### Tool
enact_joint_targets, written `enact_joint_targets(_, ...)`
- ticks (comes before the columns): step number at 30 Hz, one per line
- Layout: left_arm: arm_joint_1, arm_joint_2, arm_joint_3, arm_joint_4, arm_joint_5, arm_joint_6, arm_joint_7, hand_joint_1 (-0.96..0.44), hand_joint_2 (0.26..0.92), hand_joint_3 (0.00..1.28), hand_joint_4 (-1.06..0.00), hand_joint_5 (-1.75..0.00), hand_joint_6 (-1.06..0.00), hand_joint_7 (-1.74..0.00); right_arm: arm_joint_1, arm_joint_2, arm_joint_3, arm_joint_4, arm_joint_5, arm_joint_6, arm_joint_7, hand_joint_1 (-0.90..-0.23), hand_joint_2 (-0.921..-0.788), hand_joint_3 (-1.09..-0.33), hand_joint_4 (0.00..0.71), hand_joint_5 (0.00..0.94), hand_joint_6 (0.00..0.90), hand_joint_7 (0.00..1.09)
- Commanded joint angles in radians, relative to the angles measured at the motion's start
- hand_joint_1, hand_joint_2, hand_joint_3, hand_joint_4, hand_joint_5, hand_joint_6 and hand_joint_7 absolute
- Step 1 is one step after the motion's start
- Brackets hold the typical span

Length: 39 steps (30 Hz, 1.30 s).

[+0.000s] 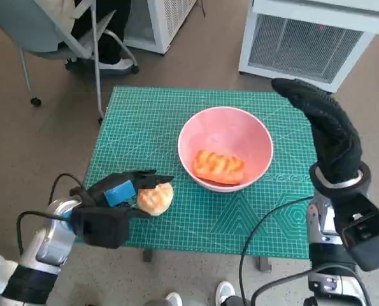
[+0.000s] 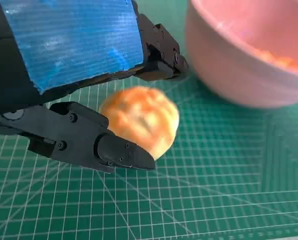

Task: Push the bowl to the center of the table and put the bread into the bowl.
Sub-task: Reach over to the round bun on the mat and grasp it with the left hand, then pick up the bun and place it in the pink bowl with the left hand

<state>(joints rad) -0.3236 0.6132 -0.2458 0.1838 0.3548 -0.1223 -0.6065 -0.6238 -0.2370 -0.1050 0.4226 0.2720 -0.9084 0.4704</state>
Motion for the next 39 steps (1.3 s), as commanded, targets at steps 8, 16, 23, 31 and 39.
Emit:
enact_joint_targets(8, -0.002, -0.008, -0.04, 0.011, 0.077, 0.02, 0.056, -0.19, 0.91, 0.12, -0.71, -0.36, -0.54, -0.94, -0.003, -0.013, 0.004, 0.013, 0.001, 0.014, 0.02, -0.578, -0.921, -0.758, 0.258, 0.001, 0.045, 0.54)
enact_joint_targets(16, 0.014, 0.01, -0.006, -0.015, 0.054, -0.059, 0.108, -0.01, 0.92, 0.13, -0.66, -1.16, -0.52, -1.26, -0.001, -0.01, 0.004, 0.013, 0.004, 0.014, 0.024, -0.574, -0.921, -0.758, 0.259, 0.002, 0.045, 0.54)
enact_joint_targets(23, 0.01, 0.039, 0.076, -0.151, -0.009, -0.051, 0.084, 0.0, 0.921, 0.13, -0.65, -1.18, -0.53, -1.29, 0.001, -0.011, 0.002, 0.009, 0.002, 0.016, 0.023, -0.573, -0.921, -0.759, 0.26, 0.002, 0.044, 0.54)
enact_joint_targets(31, -0.041, 0.024, 0.187, -0.347, -0.06, 0.01, 0.103, 0.0, 0.92, 0.12, -0.63, -1.22, -0.57, -1.24, -0.001, -0.01, 0.002, 0.01, -0.002, 0.014, 0.02, -0.588, -0.921, -0.758, 0.26, 0.002, 0.042, 0.54)
enact_joint_targets(39, -0.165, -0.03, 0.194, -0.378, -0.031, -0.027, 0.193, 0.0, 0.92, 0.07, -0.66, -1.17, -0.65, -1.17, -0.006, -0.009, 0.001, 0.018, 0.0, 0.01, 0.022, -0.588, -0.921, -0.757, 0.26, 0.001, 0.041, 0.54)
